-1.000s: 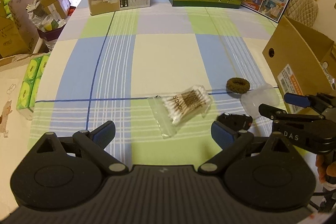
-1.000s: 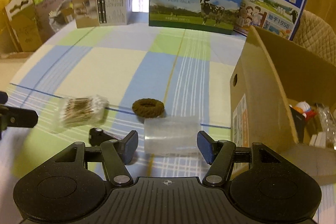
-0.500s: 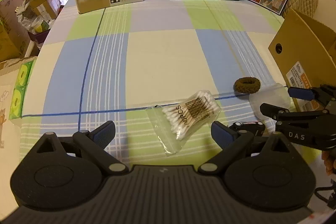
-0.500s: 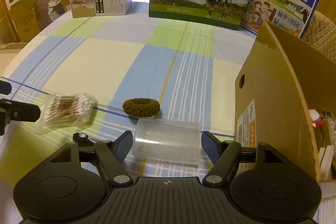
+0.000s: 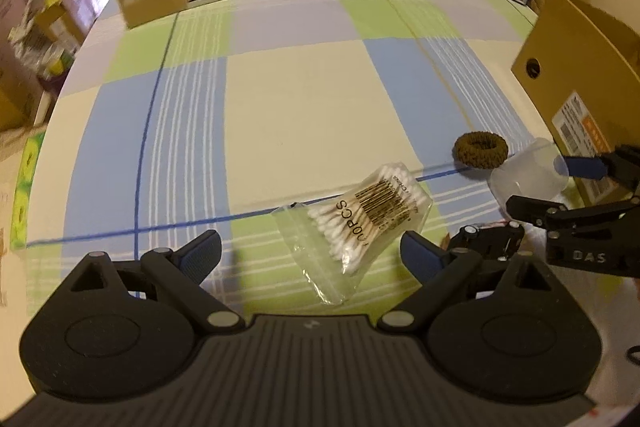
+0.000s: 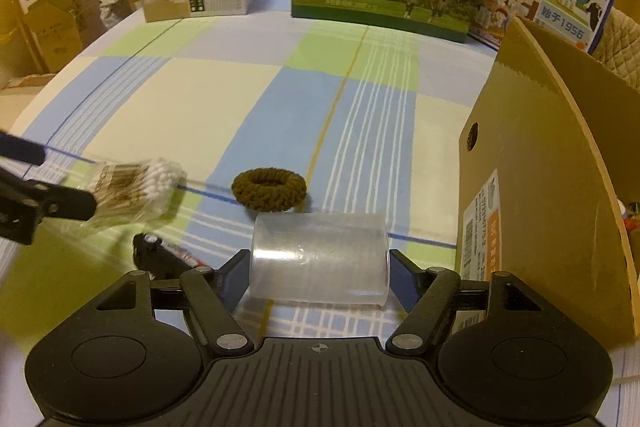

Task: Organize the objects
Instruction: 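Grasp clear plastic cylinder with right gripper while left gripper approaches cotton swab bag, then close left gripper on the cotton swab bag while right gripper holds the cylinder, then carry cotton swab bag and plastic cylinder over the cardboard box with both grippers, then open right gripper to drop the cylinder while left gripper releases swab bag into box, then withdraw both grippers from the cardboard box back over the table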

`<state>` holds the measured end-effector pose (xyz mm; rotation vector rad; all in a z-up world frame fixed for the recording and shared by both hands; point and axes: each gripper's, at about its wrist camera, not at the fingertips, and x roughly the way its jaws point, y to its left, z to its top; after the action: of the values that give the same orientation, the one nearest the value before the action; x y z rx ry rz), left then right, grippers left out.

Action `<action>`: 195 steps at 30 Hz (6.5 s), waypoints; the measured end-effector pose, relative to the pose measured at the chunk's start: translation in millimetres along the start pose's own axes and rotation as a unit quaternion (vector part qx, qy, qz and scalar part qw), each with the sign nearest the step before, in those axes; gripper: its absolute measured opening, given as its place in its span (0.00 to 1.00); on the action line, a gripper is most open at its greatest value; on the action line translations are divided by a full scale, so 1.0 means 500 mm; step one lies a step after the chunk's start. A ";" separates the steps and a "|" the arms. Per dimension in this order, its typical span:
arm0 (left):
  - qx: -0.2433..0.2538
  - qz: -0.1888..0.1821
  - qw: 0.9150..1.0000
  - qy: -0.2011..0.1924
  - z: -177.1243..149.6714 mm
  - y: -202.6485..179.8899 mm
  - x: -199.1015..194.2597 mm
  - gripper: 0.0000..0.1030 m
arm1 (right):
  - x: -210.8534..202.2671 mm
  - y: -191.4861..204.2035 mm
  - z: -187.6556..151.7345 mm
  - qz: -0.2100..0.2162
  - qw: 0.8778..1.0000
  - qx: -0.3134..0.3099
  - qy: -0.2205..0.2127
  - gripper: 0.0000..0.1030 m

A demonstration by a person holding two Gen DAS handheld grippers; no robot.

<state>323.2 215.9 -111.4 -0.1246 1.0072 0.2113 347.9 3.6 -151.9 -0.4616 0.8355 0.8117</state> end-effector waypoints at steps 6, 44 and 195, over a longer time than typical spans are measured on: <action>0.074 -0.012 0.997 -0.013 0.013 -0.022 0.023 0.87 | -0.015 0.003 -0.011 0.010 1.000 0.008 0.008 0.67; -0.023 -0.034 0.997 0.067 -0.157 -0.087 -0.088 0.28 | -0.145 0.008 -0.135 0.042 0.997 0.047 0.048 0.67; 0.048 -0.060 0.995 -0.067 0.222 -0.674 -0.131 0.83 | -0.392 -0.659 -0.093 0.016 0.987 0.127 -0.096 0.67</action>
<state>459.2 -97.3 4.9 -0.0814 0.8709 0.0597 504.8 -317.8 -6.2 -0.1423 0.7562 0.7531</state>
